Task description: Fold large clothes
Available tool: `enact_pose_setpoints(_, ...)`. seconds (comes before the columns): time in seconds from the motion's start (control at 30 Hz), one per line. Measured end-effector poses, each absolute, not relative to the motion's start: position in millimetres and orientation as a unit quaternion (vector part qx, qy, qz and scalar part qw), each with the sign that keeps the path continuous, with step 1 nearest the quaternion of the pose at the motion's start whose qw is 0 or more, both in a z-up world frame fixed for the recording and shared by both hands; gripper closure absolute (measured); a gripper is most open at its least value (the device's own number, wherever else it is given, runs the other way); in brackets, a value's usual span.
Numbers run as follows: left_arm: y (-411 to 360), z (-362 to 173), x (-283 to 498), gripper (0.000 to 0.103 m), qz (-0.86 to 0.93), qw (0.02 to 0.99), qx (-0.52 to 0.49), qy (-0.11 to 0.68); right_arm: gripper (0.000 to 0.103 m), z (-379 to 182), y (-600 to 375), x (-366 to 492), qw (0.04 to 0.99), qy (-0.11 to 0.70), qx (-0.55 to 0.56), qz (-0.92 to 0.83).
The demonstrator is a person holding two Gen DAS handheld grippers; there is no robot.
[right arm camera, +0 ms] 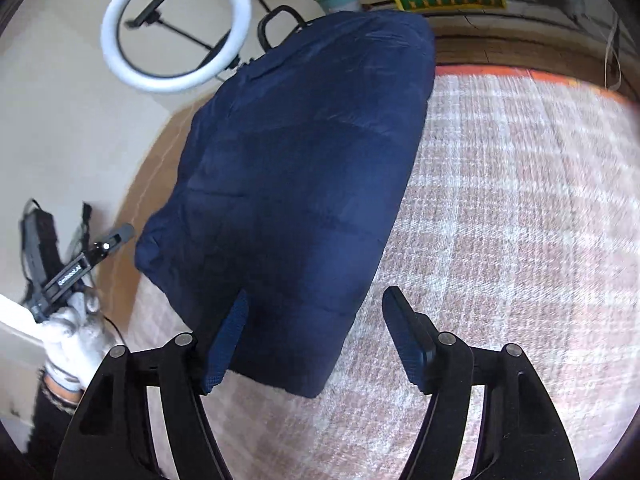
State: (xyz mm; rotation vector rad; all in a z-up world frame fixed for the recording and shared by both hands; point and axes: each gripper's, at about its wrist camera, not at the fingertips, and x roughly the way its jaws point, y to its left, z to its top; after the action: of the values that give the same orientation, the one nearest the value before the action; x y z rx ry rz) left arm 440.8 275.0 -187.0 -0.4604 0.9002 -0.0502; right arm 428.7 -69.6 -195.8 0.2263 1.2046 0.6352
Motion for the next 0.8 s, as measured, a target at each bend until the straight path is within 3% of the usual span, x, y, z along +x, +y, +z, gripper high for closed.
enact_pose_setpoints(0.23, 309, -250, 481, 0.031, -0.079, 0.771, -0.375, 0.508, 0.028, -231, -66, 445, 0.727, 0.589, 0.174, 0.307)
enact_pose_setpoints(0.47, 294, -272, 501, 0.031, -0.138, 0.743, -0.399, 0.519, 0.026, -243, -65, 453, 0.699, 0.580, 0.237, 0.345)
enact_pose_setpoints(0.5, 294, -273, 503, 0.036, -0.141, 0.742, -0.406, 0.514, 0.026, -243, -63, 453, 0.700, 0.577, 0.237, 0.349)
enact_pose_setpoints(0.53, 294, -275, 507, 0.051, -0.145, 0.738, -0.415, 0.512, 0.029, -243, -63, 451, 0.699, 0.576, 0.233, 0.354)
enact_pose_setpoints(0.6, 289, -278, 511, 0.061, -0.145, 0.739, -0.419, 0.508, 0.044, -243, -59, 449, 0.704, 0.574, 0.218, 0.357)
enact_pose_setpoints(0.63, 287, -277, 510, 0.067, -0.144, 0.746, -0.413, 0.503, 0.057, -244, -61, 448, 0.703, 0.575, 0.218, 0.358)
enact_pose_setpoints(0.67, 283, -274, 511, 0.069, -0.144, 0.752, -0.406, 0.499, 0.067, -246, -63, 449, 0.701, 0.576, 0.222, 0.358)
enact_pose_setpoints(0.8, 270, -257, 507, 0.076, -0.136, 0.776, -0.368, 0.494, 0.080, -238, -72, 448, 0.708, 0.570, 0.214, 0.359)
